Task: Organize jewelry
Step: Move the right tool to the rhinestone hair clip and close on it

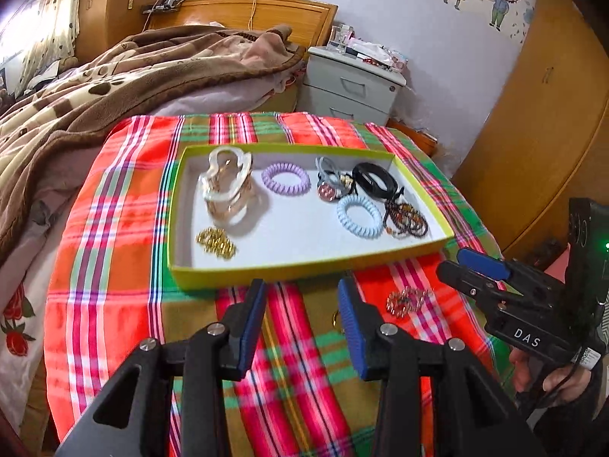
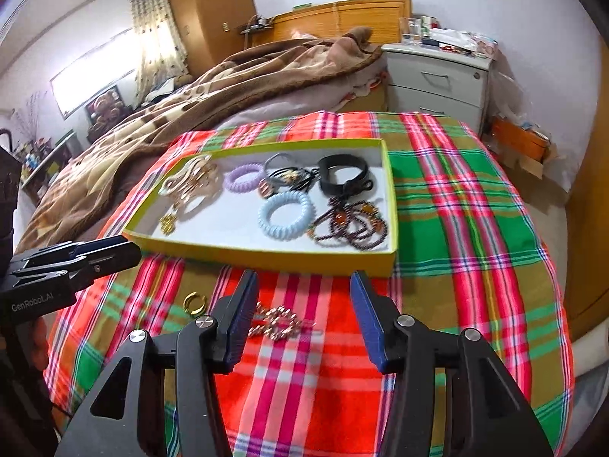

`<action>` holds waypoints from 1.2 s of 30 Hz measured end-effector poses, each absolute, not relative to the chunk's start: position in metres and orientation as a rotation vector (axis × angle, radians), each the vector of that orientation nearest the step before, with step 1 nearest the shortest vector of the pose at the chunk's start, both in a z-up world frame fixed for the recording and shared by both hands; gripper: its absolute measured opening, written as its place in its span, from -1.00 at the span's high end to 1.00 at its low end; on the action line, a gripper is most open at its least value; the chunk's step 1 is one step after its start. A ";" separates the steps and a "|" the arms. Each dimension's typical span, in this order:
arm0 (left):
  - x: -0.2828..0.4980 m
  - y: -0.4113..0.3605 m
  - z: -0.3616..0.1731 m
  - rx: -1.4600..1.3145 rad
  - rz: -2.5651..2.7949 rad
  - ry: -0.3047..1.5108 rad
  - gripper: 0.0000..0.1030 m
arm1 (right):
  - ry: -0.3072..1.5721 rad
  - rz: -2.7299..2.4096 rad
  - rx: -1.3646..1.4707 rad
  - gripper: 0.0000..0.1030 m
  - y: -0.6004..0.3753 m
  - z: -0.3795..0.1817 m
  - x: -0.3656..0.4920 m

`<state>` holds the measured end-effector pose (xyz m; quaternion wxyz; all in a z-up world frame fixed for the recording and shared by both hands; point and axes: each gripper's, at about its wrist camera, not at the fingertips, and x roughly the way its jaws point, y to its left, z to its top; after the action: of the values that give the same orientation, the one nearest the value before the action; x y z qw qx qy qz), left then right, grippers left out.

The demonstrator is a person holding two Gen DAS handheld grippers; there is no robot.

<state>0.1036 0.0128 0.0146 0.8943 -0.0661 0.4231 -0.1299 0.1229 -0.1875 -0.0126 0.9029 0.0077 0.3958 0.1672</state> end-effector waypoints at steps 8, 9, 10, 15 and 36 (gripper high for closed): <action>0.092 0.016 0.007 -0.152 -0.287 0.889 0.20 | 0.819 0.511 -0.107 0.01 -0.166 -0.026 0.117; 0.091 0.017 0.005 -0.155 -0.289 0.895 0.20 | 0.826 0.525 -0.118 0.01 -0.164 -0.028 0.119; 0.090 0.017 0.003 -0.155 -0.288 0.900 0.20 | 0.832 0.538 -0.133 0.01 -0.161 -0.029 0.121; 0.088 0.018 -0.005 -0.161 -0.287 0.924 0.20 | 0.859 0.593 -0.186 0.01 -0.154 -0.036 0.130; 0.093 0.012 -0.013 -0.161 -0.289 0.957 0.20 | 0.928 0.492 -0.184 0.01 -0.152 -0.045 0.128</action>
<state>0.0934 0.0123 -0.0130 0.8745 -0.0771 0.4583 -0.1384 0.1279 -0.1521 -0.0452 0.8611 -0.0878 0.4423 0.2347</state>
